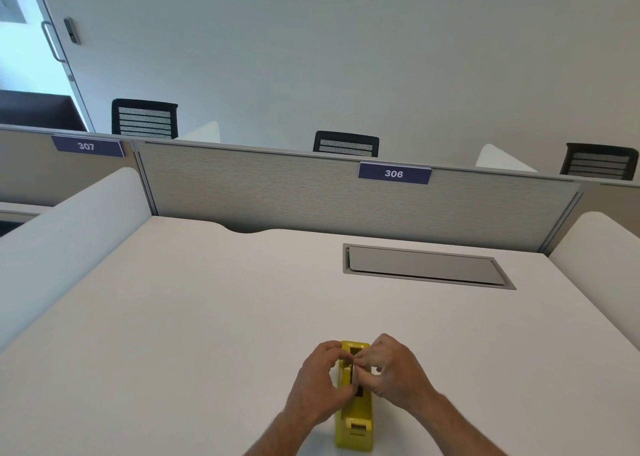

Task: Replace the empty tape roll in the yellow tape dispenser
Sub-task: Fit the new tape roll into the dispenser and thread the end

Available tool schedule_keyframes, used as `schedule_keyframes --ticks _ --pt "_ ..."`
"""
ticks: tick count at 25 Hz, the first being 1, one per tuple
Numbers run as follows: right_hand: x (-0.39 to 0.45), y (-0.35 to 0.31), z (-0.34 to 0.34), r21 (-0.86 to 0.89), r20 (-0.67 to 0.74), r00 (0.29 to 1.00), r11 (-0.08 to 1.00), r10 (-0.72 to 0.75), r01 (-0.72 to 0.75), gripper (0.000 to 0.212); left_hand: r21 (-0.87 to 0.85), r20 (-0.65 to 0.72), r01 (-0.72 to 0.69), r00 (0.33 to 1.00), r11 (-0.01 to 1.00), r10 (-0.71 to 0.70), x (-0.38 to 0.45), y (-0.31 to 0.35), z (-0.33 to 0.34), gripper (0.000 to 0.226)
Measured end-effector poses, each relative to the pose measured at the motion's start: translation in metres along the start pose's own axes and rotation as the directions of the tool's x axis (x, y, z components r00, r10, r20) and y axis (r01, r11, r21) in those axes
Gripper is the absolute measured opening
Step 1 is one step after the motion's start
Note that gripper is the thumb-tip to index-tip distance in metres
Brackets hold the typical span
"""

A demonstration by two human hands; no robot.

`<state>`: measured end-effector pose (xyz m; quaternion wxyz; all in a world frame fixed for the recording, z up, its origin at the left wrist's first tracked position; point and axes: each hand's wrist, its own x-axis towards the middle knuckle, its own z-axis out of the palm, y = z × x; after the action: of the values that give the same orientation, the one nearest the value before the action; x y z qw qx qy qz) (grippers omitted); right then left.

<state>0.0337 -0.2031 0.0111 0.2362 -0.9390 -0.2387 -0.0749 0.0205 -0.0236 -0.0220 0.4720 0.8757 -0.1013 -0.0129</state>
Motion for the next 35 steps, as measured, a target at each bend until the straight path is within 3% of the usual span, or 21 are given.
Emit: schedule_keyframes --ticks 6,15,20,29,35 --pt "-0.0011 -0.0006 -0.0016 -0.001 0.028 0.999 1.0 -0.016 0.016 0.017 0.006 0.007 0.007 1.0 1.0 -0.007 -0.0019 0.0035 0.0007 0.052" --pt "0.0003 0.0035 -0.0026 0.04 0.022 1.0 0.999 0.004 -0.005 0.018 0.038 0.021 0.047 0.999 0.998 -0.047 -0.0013 0.0057 0.0006 0.047" --pt "-0.0032 0.004 -0.0008 0.017 0.046 0.999 1.0 0.025 -0.026 0.033 0.043 0.036 0.038 0.999 0.998 -0.039 -0.0004 0.0058 0.0008 0.051" --pt "0.0012 0.0052 -0.0032 0.066 0.043 0.999 0.998 -0.018 0.016 0.015 0.053 0.002 -0.002 1.0 0.999 0.002 0.0015 0.0023 0.0014 0.046" --pt "0.0026 0.0051 -0.0042 0.01 0.083 0.997 1.0 -0.001 0.001 0.026 0.045 0.018 -0.01 1.0 0.999 0.009 0.0025 0.0026 -0.0011 0.047"
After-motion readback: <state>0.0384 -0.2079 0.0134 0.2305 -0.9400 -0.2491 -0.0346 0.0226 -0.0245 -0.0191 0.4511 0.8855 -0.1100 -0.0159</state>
